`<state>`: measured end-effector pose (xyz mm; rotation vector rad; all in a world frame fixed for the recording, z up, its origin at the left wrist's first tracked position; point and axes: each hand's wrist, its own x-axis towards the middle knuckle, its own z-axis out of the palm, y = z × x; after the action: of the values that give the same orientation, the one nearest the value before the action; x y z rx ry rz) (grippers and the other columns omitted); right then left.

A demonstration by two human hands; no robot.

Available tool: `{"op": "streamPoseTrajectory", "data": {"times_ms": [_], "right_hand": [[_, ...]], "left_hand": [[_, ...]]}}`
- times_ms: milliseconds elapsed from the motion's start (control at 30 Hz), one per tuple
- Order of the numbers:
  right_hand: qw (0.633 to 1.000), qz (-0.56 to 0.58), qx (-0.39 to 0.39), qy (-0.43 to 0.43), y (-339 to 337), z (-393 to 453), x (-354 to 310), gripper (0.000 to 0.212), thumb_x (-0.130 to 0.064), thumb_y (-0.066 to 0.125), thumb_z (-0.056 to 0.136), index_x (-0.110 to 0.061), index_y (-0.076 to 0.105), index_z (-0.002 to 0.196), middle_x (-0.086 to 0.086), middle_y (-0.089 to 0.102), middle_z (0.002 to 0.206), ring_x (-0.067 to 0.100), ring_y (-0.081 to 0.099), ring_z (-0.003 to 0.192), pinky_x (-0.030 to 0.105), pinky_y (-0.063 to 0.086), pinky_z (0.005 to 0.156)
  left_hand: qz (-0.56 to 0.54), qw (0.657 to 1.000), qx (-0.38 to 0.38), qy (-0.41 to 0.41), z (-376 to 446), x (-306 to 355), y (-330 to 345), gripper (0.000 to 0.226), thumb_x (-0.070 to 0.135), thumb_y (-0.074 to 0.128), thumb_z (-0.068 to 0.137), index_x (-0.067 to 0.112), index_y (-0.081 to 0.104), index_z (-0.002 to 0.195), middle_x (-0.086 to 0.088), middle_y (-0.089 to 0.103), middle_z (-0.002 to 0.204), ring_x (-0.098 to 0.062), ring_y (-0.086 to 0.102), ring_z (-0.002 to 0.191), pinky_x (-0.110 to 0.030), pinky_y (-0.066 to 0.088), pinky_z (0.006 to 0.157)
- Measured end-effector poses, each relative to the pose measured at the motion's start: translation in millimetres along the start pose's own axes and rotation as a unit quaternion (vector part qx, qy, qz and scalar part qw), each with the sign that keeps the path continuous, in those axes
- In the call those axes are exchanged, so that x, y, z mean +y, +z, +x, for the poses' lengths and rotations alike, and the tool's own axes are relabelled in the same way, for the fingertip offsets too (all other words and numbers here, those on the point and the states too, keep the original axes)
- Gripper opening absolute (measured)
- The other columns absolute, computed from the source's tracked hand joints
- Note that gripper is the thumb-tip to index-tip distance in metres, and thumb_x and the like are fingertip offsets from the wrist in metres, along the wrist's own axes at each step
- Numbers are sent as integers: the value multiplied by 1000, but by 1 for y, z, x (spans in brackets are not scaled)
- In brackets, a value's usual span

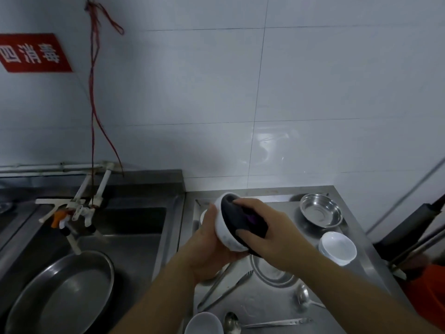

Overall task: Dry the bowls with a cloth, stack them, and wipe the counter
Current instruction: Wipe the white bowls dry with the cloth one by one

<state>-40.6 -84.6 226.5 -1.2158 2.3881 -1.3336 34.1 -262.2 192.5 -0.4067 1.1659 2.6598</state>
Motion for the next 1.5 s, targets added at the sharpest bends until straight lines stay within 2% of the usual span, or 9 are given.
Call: {"op": "streamPoseTrajectory", "data": {"times_ms": [167, 267, 467, 600, 800, 967, 1100, 1300, 1500], "right_hand": [[960, -191, -49, -199, -18, 6, 2, 55, -14, 72, 90, -29, 63, 142, -13, 61, 147, 15, 57, 131, 30, 46, 113], [898, -315, -66, -301, -33, 19, 1, 46, -16, 65, 95, -22, 65, 140, -3, 63, 146, 21, 58, 127, 34, 46, 114], [900, -392, -150, -119, -29, 30, -16, 57, -25, 64, 98, -37, 49, 152, -9, 54, 151, 23, 58, 115, 36, 52, 98], [932, -292, -208, 52, -24, 36, -31, 29, -31, 48, 103, -27, 65, 126, -1, 71, 98, 19, 69, 85, 36, 59, 81], [930, 44, -225, 288, -38, 28, -30, 27, -35, 59, 99, -16, 72, 112, 10, 77, 98, 28, 75, 82, 39, 64, 79], [763, 478, -129, 415, -36, 3, -29, 33, -33, 73, 84, 0, 74, 91, 11, 71, 71, 17, 64, 51, 23, 50, 43], [678, 618, 16, 396, -8, -1, -32, 35, -31, 71, 85, 3, 82, 86, 20, 74, 79, 27, 74, 59, 31, 58, 50], [943, 159, 175, 235, 9, 15, -16, 12, -21, 70, 90, -25, 80, 96, 0, 79, 84, 20, 76, 84, 45, 64, 81], [970, -241, -23, -14, -15, 16, 1, 39, -35, 66, 97, -31, 66, 136, -7, 74, 120, 16, 69, 100, 29, 55, 89]], "left_hand": [[-115, 992, -45, -18, -2, -10, 11, 85, 73, 67, 86, 15, 60, 148, -24, 53, 154, -45, 52, 142, -65, 40, 116], [-175, 984, -24, -4, -5, -9, 28, 96, 60, 93, 68, 13, 62, 146, -24, 59, 148, -44, 57, 137, -61, 43, 112], [-32, 994, 98, 43, -9, 3, 41, 77, 66, 60, 84, 13, 61, 140, -22, 71, 131, -40, 70, 121, -57, 61, 92], [96, 986, 121, 58, -8, 7, 44, 73, 56, 53, 91, 8, 52, 147, -25, 66, 135, -40, 65, 126, -61, 50, 110], [152, 984, 73, 54, -8, 3, 27, 76, 55, 69, 92, 20, 43, 155, -25, 58, 144, -45, 62, 128, -68, 49, 107], [133, 988, -21, 70, -11, 0, 24, 99, 65, 78, 81, 0, 46, 148, -39, 54, 139, -55, 56, 130, -70, 43, 111], [55, 996, -23, 65, -7, -4, 29, 87, 62, 65, 89, 4, 46, 151, -32, 61, 140, -44, 62, 129, -53, 58, 102], [63, 994, 66, 57, 7, -16, 39, 80, 63, 64, 87, 14, 53, 148, -25, 67, 137, -42, 66, 127, -63, 52, 106], [67, 990, 115, 39, 15, -5, 38, 70, 56, 64, 90, 11, 57, 142, -25, 65, 139, -39, 66, 125, -65, 49, 109]]}}
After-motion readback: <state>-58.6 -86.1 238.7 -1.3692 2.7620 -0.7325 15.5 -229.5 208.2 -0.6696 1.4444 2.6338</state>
